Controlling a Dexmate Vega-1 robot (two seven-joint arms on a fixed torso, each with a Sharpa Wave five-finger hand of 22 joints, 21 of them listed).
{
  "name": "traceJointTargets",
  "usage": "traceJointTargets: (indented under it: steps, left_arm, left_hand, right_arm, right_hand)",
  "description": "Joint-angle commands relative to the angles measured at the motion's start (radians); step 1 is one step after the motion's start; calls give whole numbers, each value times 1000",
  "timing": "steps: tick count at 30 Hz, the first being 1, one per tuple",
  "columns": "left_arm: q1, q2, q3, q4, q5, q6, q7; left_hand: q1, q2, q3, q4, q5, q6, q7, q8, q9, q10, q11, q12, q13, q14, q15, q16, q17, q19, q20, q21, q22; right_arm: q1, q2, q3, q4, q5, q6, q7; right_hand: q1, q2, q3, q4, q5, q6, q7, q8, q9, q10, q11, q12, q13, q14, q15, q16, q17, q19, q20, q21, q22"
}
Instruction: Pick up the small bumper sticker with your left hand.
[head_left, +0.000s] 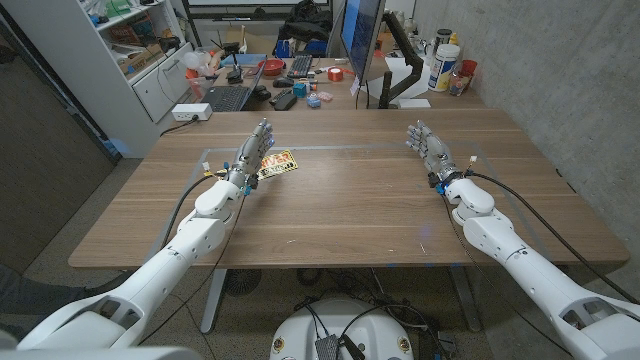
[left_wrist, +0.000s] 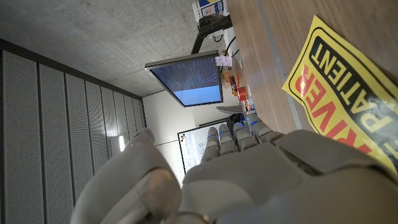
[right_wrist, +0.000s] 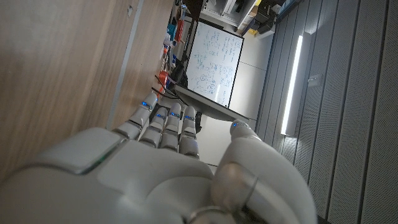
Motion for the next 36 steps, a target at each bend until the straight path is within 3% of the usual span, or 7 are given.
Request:
traceJointTargets:
  steps: [1, 15, 36]
  left_arm:
    - [-45, 24, 58, 29, -41, -13, -2]
    - [-31, 79, 88, -14, -64, -30, 20]
    - [19, 125, 70, -55, -104, -96, 19]
  left_hand:
    - [11, 4, 6, -1, 8, 11, 2, 6, 3, 2, -10, 5, -1, -7, 2, 5, 2, -6, -67, 4, 2]
    - [10, 7, 3, -3, 11, 11, 5, 3, 3, -3, -6, 2, -11, -11, 9, 2, 0, -13, -54, -8, 3]
    - [14, 16, 0, -7, 16, 38, 6, 9, 4, 23, -13, 10, -27, 17, 7, 10, -2, 1, -42, -19, 4]
  right_arm:
    - [-24, 91, 115, -1, -105, -54, 52]
    - [-30, 172, 215, 7, -189, -77, 109]
    - [-2, 246, 274, 70, -244, -63, 172]
  right_hand:
    - [6, 1, 5, -2, 6, 10, -1, 3, -1, 11, 1, 0, 0, 9, -1, 5, 3, 11, -24, 3, 2]
    - [3, 4, 3, -4, 5, 14, -3, 3, -11, 16, 4, -6, -10, 12, 0, 4, -1, 12, -21, -4, 2]
    - [2, 7, 2, -8, 5, 19, -8, 2, -23, 23, 1, -13, -21, 17, 0, 1, -6, 16, -18, -14, 2]
